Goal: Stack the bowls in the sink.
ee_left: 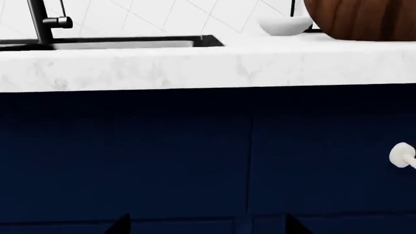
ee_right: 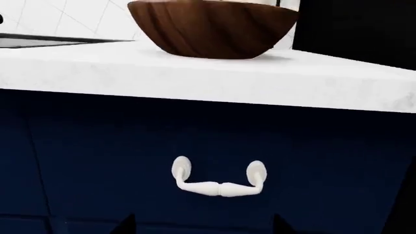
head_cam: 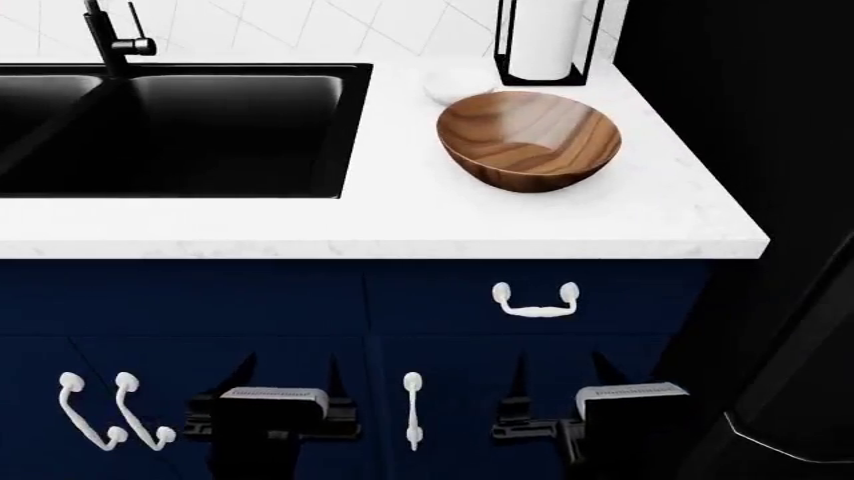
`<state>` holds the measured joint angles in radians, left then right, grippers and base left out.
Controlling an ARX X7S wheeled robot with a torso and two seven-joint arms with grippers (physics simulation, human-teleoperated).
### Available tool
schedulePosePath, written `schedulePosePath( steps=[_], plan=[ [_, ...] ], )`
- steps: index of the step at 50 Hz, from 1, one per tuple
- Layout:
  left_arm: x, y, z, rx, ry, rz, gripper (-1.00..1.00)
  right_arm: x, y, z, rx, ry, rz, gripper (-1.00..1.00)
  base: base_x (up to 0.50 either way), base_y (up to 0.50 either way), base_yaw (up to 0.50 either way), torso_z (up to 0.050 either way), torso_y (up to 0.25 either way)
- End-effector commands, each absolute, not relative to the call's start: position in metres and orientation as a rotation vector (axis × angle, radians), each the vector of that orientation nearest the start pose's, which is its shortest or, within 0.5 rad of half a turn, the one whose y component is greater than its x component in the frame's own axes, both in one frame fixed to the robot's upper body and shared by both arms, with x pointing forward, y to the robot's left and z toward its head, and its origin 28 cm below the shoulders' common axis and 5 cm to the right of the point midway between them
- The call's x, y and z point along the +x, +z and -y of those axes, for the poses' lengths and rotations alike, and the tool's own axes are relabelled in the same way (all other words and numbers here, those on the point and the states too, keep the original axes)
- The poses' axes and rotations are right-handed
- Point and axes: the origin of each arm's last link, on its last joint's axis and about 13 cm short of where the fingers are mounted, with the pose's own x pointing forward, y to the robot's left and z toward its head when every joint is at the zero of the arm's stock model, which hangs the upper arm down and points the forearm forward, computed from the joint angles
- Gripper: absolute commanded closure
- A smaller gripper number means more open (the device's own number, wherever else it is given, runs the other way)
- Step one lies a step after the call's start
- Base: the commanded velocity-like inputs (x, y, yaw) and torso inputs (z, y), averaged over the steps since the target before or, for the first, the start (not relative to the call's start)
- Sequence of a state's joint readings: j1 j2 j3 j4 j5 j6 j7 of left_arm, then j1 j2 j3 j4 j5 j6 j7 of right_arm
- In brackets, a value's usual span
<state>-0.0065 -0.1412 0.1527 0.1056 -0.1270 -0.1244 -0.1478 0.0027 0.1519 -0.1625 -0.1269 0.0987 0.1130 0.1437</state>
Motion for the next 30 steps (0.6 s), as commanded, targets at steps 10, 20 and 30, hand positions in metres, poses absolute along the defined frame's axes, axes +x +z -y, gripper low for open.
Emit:
schedulePosePath(
  steps=[10, 20, 30],
  plan=[
    [0.186, 0.231, -0.257, 0.108, 0.258, 0.106, -1.00, 0.172, 0.217, 0.137, -0.301, -0.138, 0.307, -1.00, 0.00, 0.00, 0.00, 0.000, 0.000],
    [0.160, 0.325, -0.267, 0.230, 0.060, 0.102, -1.00, 0.158, 0.274, 0.128, -0.309, -0.091, 0.193, -1.00, 0.00, 0.00, 0.00, 0.000, 0.000],
    [0.157, 0.332, -0.280, 0.348, 0.121, -0.028, -1.00, 0.168, 0.288, 0.122, -0.337, -0.139, 0.134, -1.00, 0.00, 0.00, 0.00, 0.000, 0.000]
  ],
)
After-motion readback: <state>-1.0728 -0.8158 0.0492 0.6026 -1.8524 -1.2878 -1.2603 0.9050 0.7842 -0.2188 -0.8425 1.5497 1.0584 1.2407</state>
